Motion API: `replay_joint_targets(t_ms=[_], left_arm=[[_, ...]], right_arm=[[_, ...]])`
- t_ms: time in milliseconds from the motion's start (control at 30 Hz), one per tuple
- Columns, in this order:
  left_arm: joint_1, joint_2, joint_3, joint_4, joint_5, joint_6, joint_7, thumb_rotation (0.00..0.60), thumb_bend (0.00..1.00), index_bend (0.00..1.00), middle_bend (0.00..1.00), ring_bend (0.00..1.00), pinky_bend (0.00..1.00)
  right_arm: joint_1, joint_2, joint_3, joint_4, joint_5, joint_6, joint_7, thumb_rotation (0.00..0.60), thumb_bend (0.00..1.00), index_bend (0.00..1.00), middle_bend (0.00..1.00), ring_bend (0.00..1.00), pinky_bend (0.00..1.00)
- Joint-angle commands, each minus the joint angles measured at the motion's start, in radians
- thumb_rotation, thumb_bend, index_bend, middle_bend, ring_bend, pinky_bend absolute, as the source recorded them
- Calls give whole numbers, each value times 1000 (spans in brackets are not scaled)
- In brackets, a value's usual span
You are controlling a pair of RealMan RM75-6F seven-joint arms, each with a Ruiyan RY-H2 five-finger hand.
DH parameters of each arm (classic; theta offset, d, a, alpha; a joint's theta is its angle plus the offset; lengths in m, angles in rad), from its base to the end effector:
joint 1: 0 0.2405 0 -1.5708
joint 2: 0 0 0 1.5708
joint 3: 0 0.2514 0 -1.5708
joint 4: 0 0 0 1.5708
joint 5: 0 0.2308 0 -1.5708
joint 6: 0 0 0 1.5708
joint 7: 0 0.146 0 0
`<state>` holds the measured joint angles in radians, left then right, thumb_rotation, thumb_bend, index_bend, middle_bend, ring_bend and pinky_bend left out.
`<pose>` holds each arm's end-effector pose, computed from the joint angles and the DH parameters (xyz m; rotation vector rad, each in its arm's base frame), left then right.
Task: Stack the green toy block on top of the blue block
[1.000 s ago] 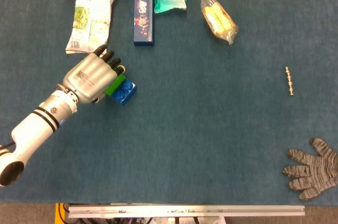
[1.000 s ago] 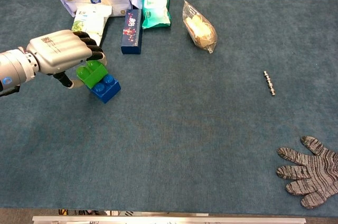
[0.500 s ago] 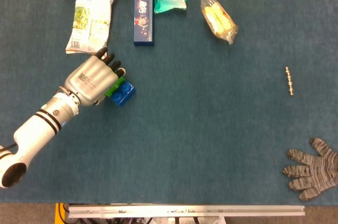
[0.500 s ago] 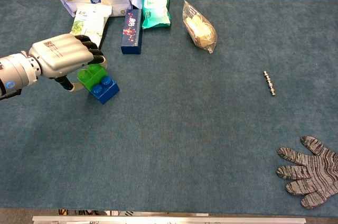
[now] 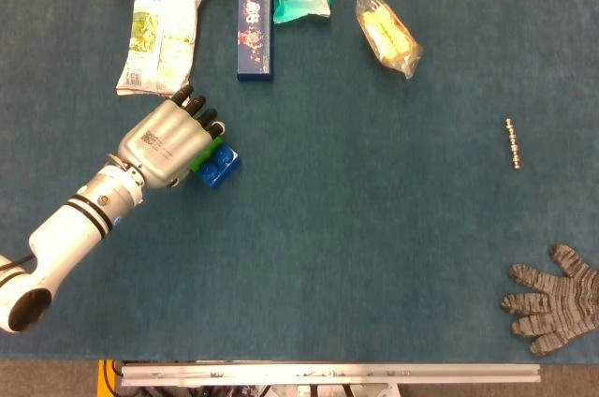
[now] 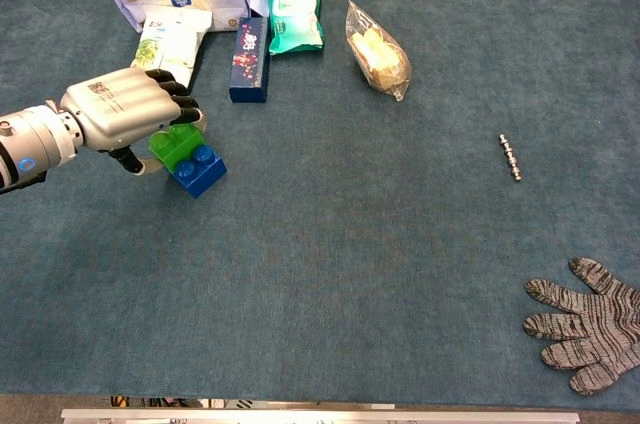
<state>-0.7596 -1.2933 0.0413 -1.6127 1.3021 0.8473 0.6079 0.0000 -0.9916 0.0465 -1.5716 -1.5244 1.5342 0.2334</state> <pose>-0.1888 0.3060 -0.0062 -2.2567 -0.4227 -0.5001 -0.3413 -0.1566 0.1900 1.3043 -0.9527 0.9396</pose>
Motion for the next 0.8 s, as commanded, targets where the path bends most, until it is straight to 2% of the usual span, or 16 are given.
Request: replay_joint_targets(t_ms=[33, 533, 600, 800], left_arm=[[0, -2, 0, 1, 0, 1, 0, 600, 292, 412, 251, 174, 131], [7, -7, 4, 13, 3, 6, -15, 600, 293, 404, 251, 174, 131], [10, -4, 2, 10, 4, 11, -23, 600, 293, 367, 248, 173, 131], [14, 15, -5, -7, -15, 15, -31, 600, 293, 163, 206, 173, 131]], right_arm=[[0, 0, 0, 1, 0, 0, 0, 600, 225, 163, 250, 76, 148], [1, 0, 1, -2, -1, -1, -2, 600, 226, 163, 256, 76, 148], [1, -1, 1, -1, -1, -1, -2, 600, 226, 163, 256, 76, 148], [0, -2, 2, -1, -2, 1, -2, 600, 226, 163, 257, 76, 148]])
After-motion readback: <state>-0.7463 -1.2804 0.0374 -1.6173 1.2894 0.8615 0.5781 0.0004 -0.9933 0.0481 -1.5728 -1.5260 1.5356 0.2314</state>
